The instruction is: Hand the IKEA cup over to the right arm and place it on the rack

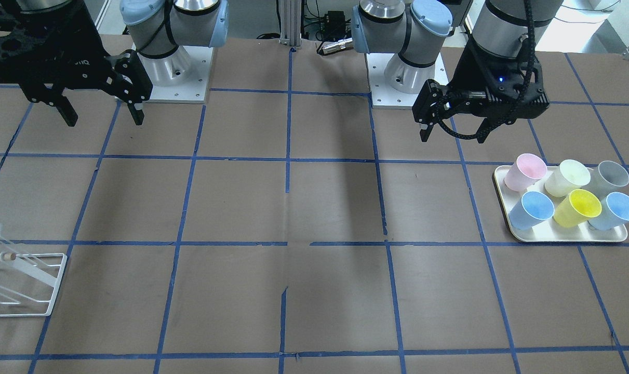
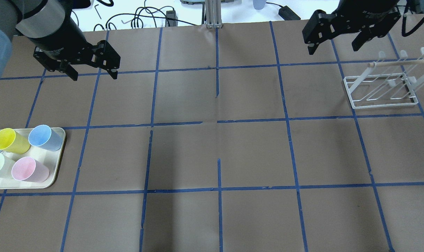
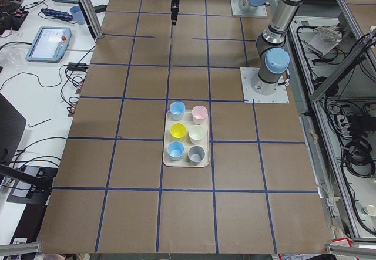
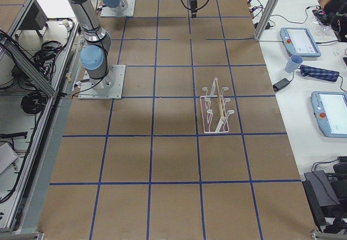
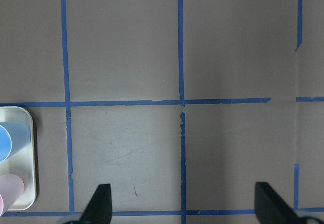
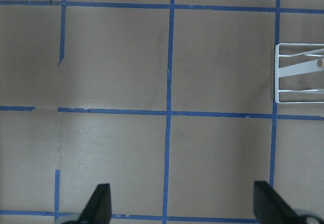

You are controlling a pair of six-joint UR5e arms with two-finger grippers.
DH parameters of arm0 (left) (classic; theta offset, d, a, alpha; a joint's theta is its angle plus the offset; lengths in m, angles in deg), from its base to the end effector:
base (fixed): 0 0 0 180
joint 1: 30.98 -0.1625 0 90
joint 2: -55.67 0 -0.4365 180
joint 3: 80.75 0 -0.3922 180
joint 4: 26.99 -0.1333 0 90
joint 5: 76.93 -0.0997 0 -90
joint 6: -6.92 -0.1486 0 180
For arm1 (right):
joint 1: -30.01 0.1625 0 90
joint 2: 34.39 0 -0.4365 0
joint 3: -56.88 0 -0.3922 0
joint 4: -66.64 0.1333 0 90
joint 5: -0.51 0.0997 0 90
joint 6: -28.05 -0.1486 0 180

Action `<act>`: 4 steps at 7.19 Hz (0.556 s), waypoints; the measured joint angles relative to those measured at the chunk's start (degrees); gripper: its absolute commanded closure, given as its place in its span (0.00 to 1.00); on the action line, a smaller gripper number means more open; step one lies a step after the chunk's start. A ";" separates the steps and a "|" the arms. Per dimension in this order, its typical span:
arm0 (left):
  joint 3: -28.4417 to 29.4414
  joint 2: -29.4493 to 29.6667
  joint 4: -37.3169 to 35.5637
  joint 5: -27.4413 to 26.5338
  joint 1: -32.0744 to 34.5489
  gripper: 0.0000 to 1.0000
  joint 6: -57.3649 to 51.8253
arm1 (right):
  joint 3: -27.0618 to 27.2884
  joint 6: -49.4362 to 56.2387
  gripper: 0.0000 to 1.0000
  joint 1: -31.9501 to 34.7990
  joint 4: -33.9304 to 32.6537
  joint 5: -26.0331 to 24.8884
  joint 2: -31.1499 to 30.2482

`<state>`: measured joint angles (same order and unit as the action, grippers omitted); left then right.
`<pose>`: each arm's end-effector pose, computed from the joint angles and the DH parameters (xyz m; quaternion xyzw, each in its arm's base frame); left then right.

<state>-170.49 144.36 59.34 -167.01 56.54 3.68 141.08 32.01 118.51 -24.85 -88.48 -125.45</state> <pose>-0.1116 -0.5002 0.4708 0.0066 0.9989 -0.0456 0.0030 0.1227 -0.5049 0.5132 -0.0220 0.9971 -0.0731 0.0053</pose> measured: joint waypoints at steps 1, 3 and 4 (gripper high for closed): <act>-0.08 -0.03 -0.01 0.01 0.01 0.00 -0.20 | 0.00 0.00 0.00 0.00 -0.01 0.03 0.00; -0.64 -0.31 0.29 0.01 0.01 0.00 -0.35 | 0.00 0.00 0.00 0.00 -0.08 0.04 -0.06; -1.03 -0.70 0.49 0.00 0.00 0.00 -0.39 | 0.00 0.00 0.00 0.00 -0.08 0.04 -0.07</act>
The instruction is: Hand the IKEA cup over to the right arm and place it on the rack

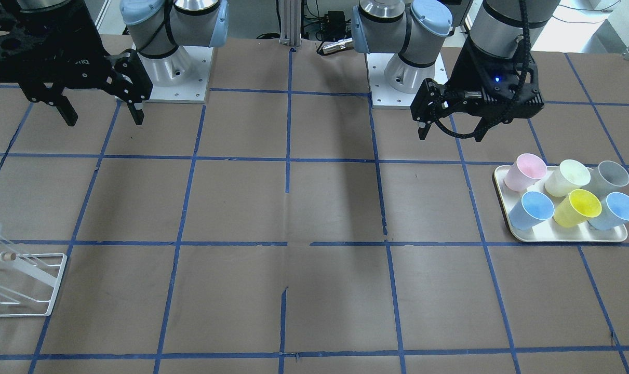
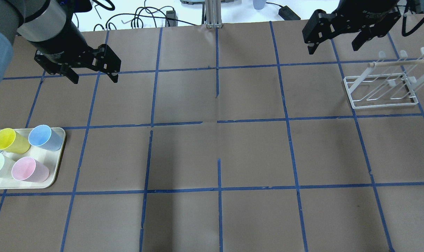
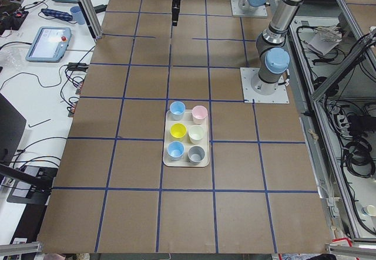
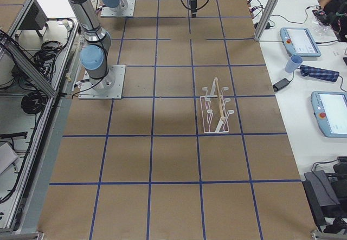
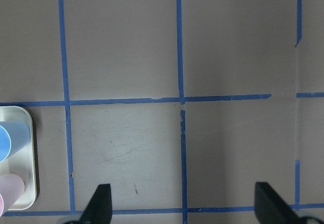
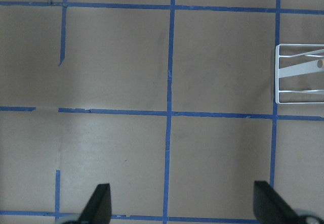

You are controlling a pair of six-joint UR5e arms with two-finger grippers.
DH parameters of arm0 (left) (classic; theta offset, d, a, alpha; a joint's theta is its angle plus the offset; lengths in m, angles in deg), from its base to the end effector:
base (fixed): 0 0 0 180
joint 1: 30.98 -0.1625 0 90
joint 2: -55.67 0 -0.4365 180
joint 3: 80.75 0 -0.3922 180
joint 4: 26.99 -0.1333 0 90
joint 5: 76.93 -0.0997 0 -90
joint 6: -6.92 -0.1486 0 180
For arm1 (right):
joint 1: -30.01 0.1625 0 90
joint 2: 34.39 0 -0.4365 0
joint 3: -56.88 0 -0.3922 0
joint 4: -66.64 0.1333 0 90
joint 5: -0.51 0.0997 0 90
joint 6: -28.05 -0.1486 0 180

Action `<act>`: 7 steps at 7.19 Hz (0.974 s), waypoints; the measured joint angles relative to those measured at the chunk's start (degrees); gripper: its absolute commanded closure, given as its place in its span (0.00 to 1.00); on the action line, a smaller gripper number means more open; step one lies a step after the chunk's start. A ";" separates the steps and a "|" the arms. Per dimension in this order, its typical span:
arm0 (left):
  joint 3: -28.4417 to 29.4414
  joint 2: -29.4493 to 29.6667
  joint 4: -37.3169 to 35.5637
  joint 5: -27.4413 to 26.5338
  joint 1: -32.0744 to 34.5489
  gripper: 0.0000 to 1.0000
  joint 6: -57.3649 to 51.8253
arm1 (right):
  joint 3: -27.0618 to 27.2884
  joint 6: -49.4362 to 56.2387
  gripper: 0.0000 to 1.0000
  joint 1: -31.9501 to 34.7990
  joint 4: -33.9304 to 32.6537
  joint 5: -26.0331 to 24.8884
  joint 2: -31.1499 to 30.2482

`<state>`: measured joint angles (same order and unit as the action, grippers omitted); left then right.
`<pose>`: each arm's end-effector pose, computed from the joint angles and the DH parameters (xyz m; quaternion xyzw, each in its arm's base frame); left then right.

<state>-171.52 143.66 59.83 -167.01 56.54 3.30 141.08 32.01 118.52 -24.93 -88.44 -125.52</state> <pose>-0.1119 -0.4930 0.4667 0.0099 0.9992 -0.0385 0.0027 0.1229 -0.5047 0.5140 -0.0222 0.9970 -0.0745 0.0056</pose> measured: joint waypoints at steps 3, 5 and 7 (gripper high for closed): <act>-1.87 -0.99 1.25 0.45 -3.00 0.00 -3.89 | 0.00 0.00 0.00 0.00 -0.01 0.00 0.01; -2.19 -0.22 1.22 0.46 -9.60 0.00 -9.32 | 0.00 0.00 0.00 0.00 -0.01 0.00 -0.01; -2.43 1.37 0.70 0.37 -18.92 0.00 -22.13 | 0.00 0.00 0.00 0.00 0.00 0.00 0.01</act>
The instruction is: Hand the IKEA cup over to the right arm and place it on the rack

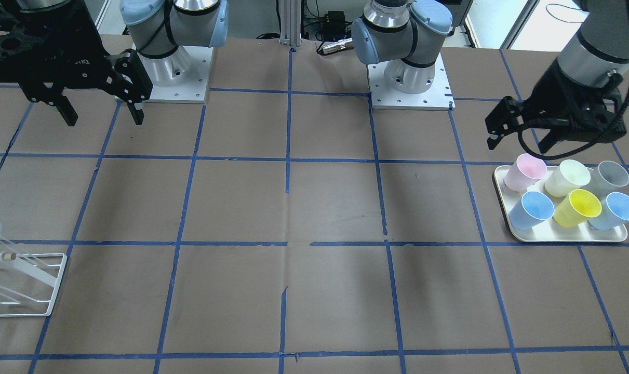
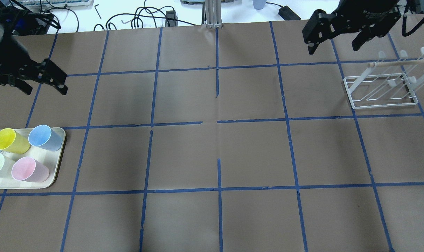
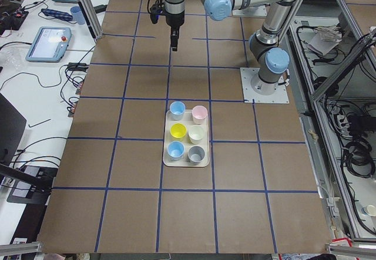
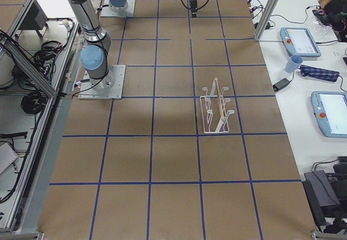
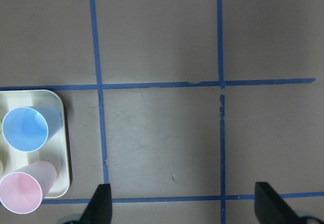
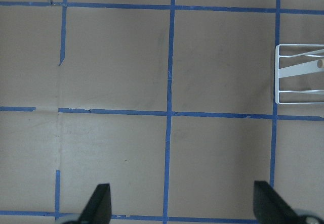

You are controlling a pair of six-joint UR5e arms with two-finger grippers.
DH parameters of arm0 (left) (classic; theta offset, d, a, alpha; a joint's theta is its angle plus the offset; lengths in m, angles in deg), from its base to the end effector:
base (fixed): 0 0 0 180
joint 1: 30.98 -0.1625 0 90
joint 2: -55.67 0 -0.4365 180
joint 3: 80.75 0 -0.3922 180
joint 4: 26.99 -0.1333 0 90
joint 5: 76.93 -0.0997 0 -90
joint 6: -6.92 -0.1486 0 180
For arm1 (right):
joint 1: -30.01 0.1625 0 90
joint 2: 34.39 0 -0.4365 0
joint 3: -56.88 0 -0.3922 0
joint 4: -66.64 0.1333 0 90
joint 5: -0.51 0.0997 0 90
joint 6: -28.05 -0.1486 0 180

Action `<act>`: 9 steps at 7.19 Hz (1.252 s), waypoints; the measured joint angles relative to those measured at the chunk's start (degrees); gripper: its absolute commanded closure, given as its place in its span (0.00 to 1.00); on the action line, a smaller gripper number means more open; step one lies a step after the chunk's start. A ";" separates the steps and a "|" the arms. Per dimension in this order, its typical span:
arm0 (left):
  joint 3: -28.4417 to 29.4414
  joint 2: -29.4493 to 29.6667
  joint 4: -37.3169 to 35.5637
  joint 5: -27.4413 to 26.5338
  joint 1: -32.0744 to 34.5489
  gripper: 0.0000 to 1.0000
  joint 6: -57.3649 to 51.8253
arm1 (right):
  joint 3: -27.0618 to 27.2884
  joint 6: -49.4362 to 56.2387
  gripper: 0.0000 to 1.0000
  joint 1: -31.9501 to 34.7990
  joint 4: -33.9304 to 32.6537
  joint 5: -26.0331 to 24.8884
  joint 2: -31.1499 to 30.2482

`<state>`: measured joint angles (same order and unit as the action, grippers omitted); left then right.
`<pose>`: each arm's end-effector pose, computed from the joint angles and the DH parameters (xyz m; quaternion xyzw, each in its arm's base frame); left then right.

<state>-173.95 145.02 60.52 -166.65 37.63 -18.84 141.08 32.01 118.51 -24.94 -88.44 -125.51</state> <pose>0.0526 -0.5018 0.4328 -0.0381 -0.9993 0.0005 0.0024 0.1229 -0.5048 0.5140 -0.0221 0.9970 -0.0745 0.0056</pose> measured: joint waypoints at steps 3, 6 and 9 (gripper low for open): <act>-0.06 6.24 -5.79 -0.02 -12.43 0.00 -17.24 | 0.00 0.00 0.00 0.00 0.04 0.02 0.00; 0.61 13.57 -12.82 -0.01 -20.50 0.00 -29.81 | 0.00 0.00 0.00 0.00 0.02 0.12 0.05; 1.77 20.23 -20.41 0.53 -26.85 0.00 -39.05 | 0.02 0.00 0.00 0.00 0.09 0.11 0.06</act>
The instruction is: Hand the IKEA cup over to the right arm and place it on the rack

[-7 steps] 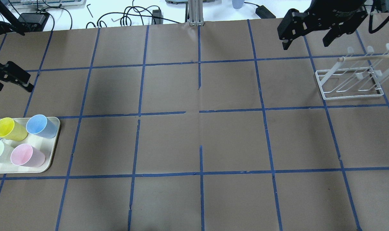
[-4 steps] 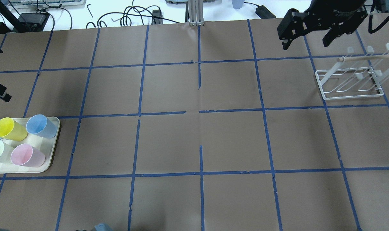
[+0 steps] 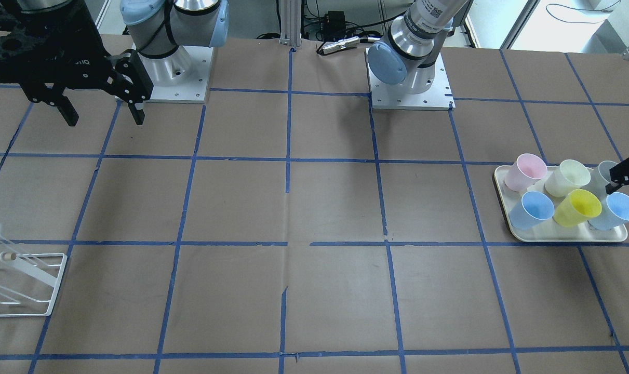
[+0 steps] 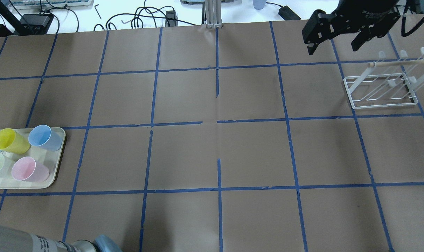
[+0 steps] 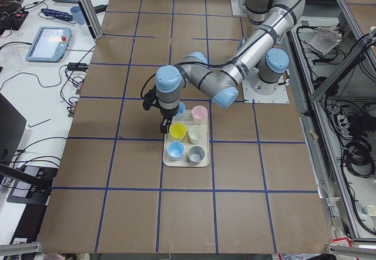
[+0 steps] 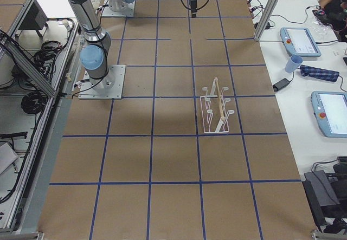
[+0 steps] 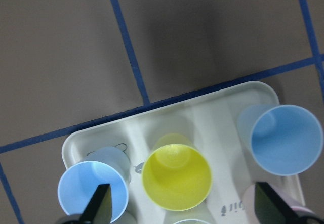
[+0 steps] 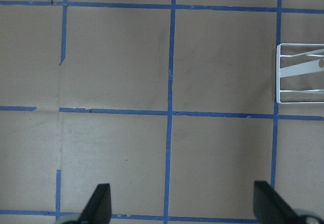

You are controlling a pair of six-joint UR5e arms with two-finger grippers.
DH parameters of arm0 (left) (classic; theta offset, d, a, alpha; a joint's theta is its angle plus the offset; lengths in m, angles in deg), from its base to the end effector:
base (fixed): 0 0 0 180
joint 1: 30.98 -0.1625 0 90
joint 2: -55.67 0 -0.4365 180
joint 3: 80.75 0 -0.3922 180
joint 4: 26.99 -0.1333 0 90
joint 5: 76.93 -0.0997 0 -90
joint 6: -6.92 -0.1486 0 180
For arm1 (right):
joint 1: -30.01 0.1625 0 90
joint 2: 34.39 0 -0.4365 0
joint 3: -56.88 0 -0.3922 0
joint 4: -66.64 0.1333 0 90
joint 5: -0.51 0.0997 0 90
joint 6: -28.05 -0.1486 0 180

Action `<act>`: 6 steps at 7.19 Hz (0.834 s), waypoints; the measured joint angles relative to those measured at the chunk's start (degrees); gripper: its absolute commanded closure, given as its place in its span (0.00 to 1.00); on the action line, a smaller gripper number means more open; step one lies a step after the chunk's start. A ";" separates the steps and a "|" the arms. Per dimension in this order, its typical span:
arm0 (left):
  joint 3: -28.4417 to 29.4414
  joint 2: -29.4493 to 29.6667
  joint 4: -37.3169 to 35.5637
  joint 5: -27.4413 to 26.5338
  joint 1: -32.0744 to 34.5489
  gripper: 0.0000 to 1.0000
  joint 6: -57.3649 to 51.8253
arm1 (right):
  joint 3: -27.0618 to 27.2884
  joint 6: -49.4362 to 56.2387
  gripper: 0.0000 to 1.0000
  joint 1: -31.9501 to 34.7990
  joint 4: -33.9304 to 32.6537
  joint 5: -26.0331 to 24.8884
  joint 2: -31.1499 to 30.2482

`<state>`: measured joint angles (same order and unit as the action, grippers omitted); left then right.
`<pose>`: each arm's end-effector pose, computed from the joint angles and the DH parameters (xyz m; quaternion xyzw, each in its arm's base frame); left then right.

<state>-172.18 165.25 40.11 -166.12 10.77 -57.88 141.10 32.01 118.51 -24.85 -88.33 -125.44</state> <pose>0.3701 -0.5118 0.2879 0.1440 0.9894 -0.0150 0.0099 0.1231 -0.5050 0.5130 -0.0221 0.9971 -0.0729 0.0066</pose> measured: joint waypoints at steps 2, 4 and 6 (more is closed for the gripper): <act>4.18 5.32 -1.93 1.05 -3.47 0.00 -4.30 | 0.05 0.00 0.00 0.00 0.00 -0.02 0.00; 6.09 10.06 -2.06 2.09 -6.18 0.00 -6.82 | 0.06 0.00 0.00 0.00 0.00 -0.02 0.00; 6.84 12.89 -2.44 1.87 -7.04 0.04 -7.37 | 0.07 0.00 0.00 0.00 0.00 -0.02 0.00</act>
<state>-165.34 178.14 37.68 -164.25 3.74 -65.26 141.17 32.01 118.51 -24.85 -88.35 -125.45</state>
